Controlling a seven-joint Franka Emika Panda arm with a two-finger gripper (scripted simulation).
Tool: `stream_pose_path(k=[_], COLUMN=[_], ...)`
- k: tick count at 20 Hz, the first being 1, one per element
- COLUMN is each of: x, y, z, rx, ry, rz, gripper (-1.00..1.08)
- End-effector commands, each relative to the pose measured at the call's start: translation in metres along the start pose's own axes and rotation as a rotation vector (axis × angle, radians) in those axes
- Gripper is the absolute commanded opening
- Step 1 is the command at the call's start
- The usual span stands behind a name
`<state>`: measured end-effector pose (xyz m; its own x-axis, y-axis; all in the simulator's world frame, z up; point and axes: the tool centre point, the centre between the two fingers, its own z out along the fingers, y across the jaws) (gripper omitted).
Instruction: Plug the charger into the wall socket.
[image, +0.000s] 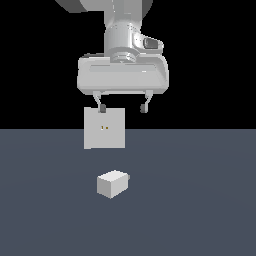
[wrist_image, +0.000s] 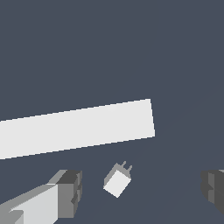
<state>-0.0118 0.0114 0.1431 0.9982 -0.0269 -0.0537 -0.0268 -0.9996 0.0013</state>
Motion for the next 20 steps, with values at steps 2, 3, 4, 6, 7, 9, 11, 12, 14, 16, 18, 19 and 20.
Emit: stream_pose_path(k=[2, 3, 4, 6, 7, 9, 11, 12, 14, 16, 18, 19, 20], x=[0.000, 0.000, -0.001, -0.003, -0.004, -0.006, -0.010, -0.012, -0.016, -0.021, -0.027, -0.030, -0.033], y=[0.000, 0.000, 0.000, 0.000, 0.001, 0.001, 0.002, 0.002, 0.002, 0.002, 0.003, 0.002, 0.002], z=[0.000, 0.000, 0.001, 0.002, 0.003, 0.005, 0.008, 0.010, 0.014, 0.018, 0.024, 0.026, 0.029], rx=[0.000, 0.000, 0.000, -0.001, -0.001, -0.002, -0.003, -0.003, -0.004, -0.006, -0.007, -0.008, -0.009], ry=[0.000, 0.001, 0.002, 0.006, 0.008, 0.014, 0.022, 0.027, 0.037, 0.049, 0.062, 0.068, 0.076], rz=[0.001, 0.003, 0.006, 0.017, 0.025, 0.044, 0.068, 0.082, 0.113, 0.149, 0.189, 0.210, 0.232], gripper=[1.00, 1.00, 1.00, 1.00, 1.00, 1.00, 1.00, 1.00, 1.00, 1.00, 1.00, 1.00, 1.00])
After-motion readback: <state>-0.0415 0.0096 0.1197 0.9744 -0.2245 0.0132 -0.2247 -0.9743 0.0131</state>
